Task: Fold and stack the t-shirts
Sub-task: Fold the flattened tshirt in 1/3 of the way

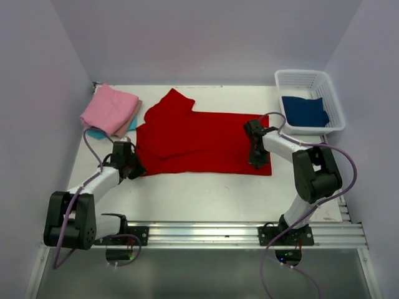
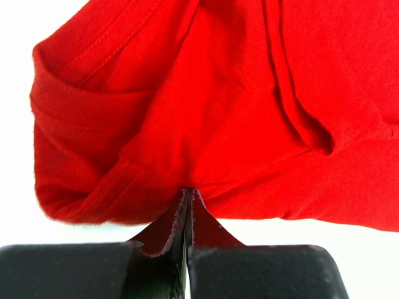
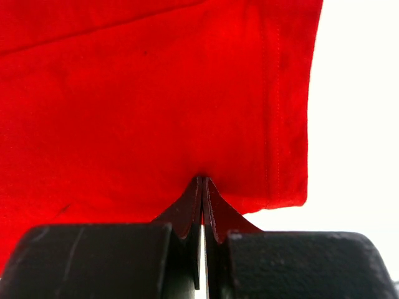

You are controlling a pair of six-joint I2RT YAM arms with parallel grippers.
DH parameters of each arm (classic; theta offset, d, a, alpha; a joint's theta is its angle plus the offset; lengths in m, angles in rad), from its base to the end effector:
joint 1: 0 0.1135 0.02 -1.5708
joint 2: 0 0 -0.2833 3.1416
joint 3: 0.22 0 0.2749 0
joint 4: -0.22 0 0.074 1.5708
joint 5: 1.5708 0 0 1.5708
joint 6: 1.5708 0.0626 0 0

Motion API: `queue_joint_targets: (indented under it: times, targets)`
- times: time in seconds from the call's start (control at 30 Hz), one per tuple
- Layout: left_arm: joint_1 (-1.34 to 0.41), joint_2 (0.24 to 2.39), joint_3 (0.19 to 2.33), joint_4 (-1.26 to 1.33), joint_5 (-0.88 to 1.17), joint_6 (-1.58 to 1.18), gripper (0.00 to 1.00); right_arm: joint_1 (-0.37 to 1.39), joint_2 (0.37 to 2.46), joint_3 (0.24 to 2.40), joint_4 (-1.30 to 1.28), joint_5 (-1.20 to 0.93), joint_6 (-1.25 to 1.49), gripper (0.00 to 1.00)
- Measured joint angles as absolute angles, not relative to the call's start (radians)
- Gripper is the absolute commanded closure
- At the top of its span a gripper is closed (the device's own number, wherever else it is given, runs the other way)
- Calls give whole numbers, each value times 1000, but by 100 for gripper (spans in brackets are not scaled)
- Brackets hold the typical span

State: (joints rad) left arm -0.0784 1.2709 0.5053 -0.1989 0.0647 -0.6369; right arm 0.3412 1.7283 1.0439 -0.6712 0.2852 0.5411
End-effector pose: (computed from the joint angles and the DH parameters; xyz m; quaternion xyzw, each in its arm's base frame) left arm 0.2480 -0.0235 0.1294 -0.2536 0.9196 -0.1334 0.2687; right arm 0.3252 0.0968 0.1392 0.1134 0.9777 -0.0824 0.1565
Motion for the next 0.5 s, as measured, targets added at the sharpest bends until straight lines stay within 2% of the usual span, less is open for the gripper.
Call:
queue_joint_targets:
  times: [0.27,0.5]
  targets:
    - [-81,1116,453,-369,121,-671,100,341,1621,951,-792,242,566,100]
    - [-163,981,428,-488,146,-764,100,341,1502,935,-857,243,571,100]
